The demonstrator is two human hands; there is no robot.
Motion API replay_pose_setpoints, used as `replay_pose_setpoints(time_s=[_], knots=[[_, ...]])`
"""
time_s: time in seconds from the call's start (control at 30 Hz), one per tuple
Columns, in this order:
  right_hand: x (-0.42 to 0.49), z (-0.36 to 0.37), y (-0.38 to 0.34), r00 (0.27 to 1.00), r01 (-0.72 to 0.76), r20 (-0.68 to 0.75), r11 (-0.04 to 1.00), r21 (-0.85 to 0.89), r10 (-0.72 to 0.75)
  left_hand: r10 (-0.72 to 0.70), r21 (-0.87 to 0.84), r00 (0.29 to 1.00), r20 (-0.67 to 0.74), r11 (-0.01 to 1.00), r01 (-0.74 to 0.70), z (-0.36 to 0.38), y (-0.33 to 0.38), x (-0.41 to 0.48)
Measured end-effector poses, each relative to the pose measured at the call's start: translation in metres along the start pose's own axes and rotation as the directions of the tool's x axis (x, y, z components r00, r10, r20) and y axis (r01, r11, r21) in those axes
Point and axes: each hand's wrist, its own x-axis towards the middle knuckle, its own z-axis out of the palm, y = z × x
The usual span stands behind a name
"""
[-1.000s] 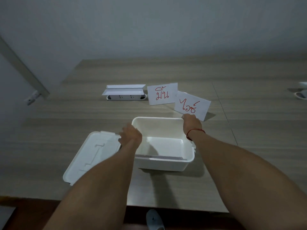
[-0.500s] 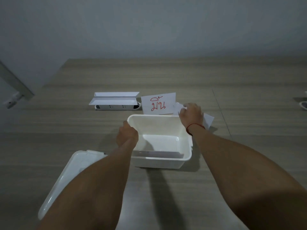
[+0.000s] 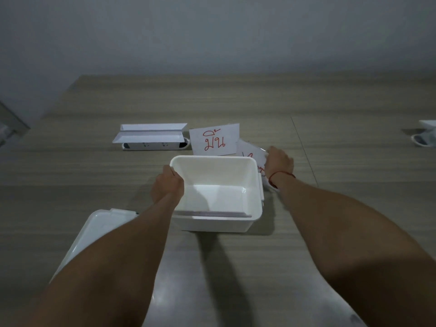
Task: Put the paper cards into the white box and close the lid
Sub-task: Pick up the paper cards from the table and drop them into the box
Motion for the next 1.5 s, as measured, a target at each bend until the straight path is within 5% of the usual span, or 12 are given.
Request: replay_pose_setpoints(time_s=[0.23,0.37,0.7,0.83,1.0,1.07,1.2,1.27,1.5], knots=[[0.010,-0.070,-0.039,0.916,0.208,-0.365,0.974,0.088,-0.163,0.021,-0.052,0.994,0.110,0.999,-0.015,-0.004,0.000,-0.008],[0.001,-0.089,-0.062,0.881,0.324,-0.424,0.922,0.212,-0.212,0.047,-0.094,0.991,0.124,0.995,-0.036,-0.002,-0.005,-0.012],[-0.054,-0.008,-0.041,0.945,0.297,0.044,0.904,0.308,-0.325,0.090,-0.281,0.987,0.134,0.958,-0.049,0.000,-0.017,-0.010],[-0.065,0.005,-0.040,0.850,0.247,0.390,0.922,0.299,-0.355,0.088,-0.275,0.988,0.129,0.960,-0.049,0.002,-0.014,-0.010],[-0.064,-0.010,-0.054,0.685,0.139,0.701,0.980,0.144,-0.200,0.083,-0.234,0.989,0.120,0.971,-0.053,0.002,-0.012,-0.011],[-0.059,-0.014,-0.058,0.666,0.131,0.708,0.971,0.199,-0.235,0.080,-0.226,0.989,0.124,0.973,-0.050,0.000,-0.011,-0.010],[-0.043,-0.014,-0.059,0.901,0.238,0.301,0.936,0.261,-0.313,0.031,-0.196,0.988,0.151,0.981,-0.001,-0.002,-0.010,-0.007],[-0.033,-0.010,-0.059,0.933,0.272,0.177,0.937,0.220,-0.313,0.001,-0.159,0.993,0.116,0.987,0.017,-0.007,-0.002,-0.001],[0.015,-0.001,-0.076,0.864,0.313,0.422,0.949,-0.028,-0.273,0.162,0.012,0.987,-0.008,0.987,-0.162,-0.016,0.058,0.067]])
